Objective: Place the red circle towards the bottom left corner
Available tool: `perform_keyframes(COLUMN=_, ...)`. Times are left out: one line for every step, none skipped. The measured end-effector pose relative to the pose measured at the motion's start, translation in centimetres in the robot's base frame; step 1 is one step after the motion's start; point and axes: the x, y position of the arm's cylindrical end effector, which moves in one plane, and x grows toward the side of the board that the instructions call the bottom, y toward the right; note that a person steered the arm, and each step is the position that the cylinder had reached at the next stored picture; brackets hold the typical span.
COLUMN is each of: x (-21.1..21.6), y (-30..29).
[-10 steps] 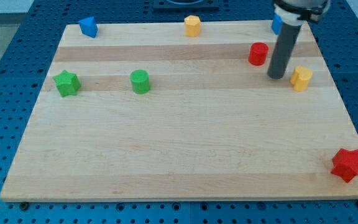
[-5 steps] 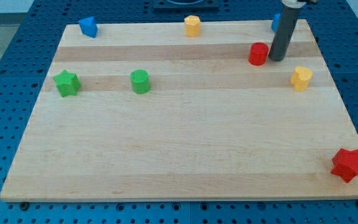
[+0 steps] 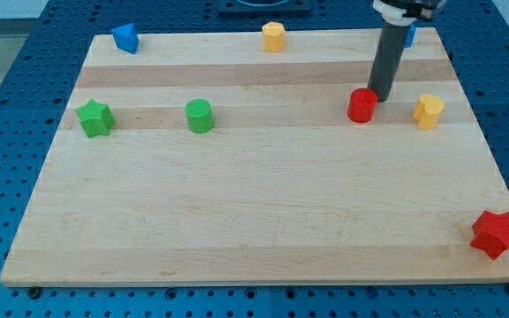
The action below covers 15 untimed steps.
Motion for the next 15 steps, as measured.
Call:
perform_keyframes(x=1.9, y=-0.1)
perform_keyframes(x=2.1, y=-2.1)
perform_keyframes(x=2.8, y=-4.0)
perform_keyframes(x=4.7, y=-5.4)
perform_keyframes(x=6.8, y=-6.2)
perform_keyframes(x=6.9, y=-8.9)
perform_keyframes(x=6.0, y=-11.6)
perform_keyframes(x=5.6, y=-14.5)
perform_keyframes(x=6.3, y=-16.6)
perform_keyframes(x=8.2, y=-18.3)
perform_keyframes(x=11.4, y=-18.5)
perform_keyframes(x=13.7, y=-18.5)
perform_keyframes(x=14.0, y=-20.0)
perform_keyframes(x=13.9, y=-23.1)
perform_keyframes(x=14.0, y=-25.7)
